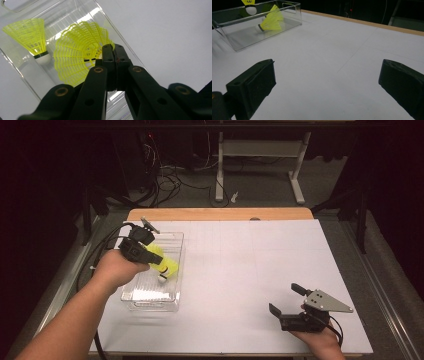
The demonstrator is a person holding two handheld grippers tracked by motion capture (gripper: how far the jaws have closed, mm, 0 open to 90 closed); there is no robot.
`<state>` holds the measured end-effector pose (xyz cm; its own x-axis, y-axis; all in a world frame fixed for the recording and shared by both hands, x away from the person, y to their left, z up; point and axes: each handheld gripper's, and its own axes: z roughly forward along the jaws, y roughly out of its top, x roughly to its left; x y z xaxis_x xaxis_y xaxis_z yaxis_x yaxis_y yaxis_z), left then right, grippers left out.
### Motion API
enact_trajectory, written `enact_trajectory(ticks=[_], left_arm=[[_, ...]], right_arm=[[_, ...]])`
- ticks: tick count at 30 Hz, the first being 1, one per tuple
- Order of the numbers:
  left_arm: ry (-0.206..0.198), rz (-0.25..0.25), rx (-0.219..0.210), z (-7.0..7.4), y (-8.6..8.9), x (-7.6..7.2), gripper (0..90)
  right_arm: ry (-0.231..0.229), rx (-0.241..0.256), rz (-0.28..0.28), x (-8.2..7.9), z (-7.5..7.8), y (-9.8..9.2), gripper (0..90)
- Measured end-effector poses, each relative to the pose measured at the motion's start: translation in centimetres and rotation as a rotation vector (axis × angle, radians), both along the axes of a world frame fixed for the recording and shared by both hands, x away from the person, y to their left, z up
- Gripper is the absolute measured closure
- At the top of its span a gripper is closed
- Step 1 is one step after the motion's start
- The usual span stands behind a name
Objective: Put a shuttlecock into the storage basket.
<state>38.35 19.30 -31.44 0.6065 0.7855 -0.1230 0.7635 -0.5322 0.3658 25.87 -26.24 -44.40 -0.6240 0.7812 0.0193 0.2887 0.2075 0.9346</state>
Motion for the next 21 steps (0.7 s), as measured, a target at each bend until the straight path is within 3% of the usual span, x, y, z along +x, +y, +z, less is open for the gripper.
enact_trajectory(ticks=[9,21], left_arm=[[0.007,0.031,-0.014,-0.5,1.8,-0.6,89.7],[0.030,0.049,-0.034,-2.6,3.3,-0.6,89.7]], right_arm=[[0.004,0.002,0.000,0.0,0.0,0.1,1.3],[0.013,-0.007,-0.006,0.2,-0.2,0.1,1.3]])
